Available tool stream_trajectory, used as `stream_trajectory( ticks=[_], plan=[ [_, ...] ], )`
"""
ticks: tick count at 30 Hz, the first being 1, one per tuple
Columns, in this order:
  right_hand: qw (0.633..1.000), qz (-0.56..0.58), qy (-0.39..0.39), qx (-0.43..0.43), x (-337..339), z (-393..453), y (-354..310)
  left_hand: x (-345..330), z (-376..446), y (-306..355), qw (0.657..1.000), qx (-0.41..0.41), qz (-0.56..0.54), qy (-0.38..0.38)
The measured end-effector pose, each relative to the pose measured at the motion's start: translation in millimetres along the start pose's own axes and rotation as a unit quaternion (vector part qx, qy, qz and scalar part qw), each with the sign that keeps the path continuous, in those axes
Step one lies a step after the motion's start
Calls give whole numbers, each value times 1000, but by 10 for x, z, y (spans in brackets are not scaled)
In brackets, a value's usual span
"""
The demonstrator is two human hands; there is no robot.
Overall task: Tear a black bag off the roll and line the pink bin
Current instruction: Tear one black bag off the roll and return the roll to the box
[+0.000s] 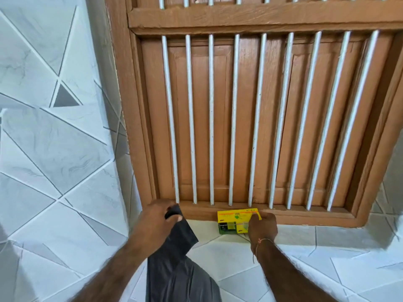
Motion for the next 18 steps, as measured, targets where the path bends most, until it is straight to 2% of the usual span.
stream_trajectory(
  ticks=[7,12,14,15,16,17,18],
  plan=[
    [994,-82,18,69,-34,-84,30,357,-231,-297,992,72,-66,86],
    [975,-168,0,144,25,-162,164,498,-338,-277,984,84,-118,99],
    [964,-168,28,205,101,-233,24,548,-395,-269,978,91,-155,106],
    [963,-132,23,233,107,-345,-71,573,-405,-259,971,97,-187,113],
    [965,-73,-34,248,94,-576,-171,610,-435,-259,963,102,-217,123],
    [960,-22,-140,243,-6,-877,-271,633,-438,-254,954,104,-245,134],
    [935,17,-273,225,-108,-1265,-322,661,-459,-249,946,106,-269,143]
  ],
)
Point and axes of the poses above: each hand's wrist, its own z-axis towards the middle knuckle, its own x-axis out of the back of the hand, y = z × x, the point moved 5 cm from there along z, towards the middle knuckle, and after that the axes turned 1 degree about -y, right-handed, at the moved point
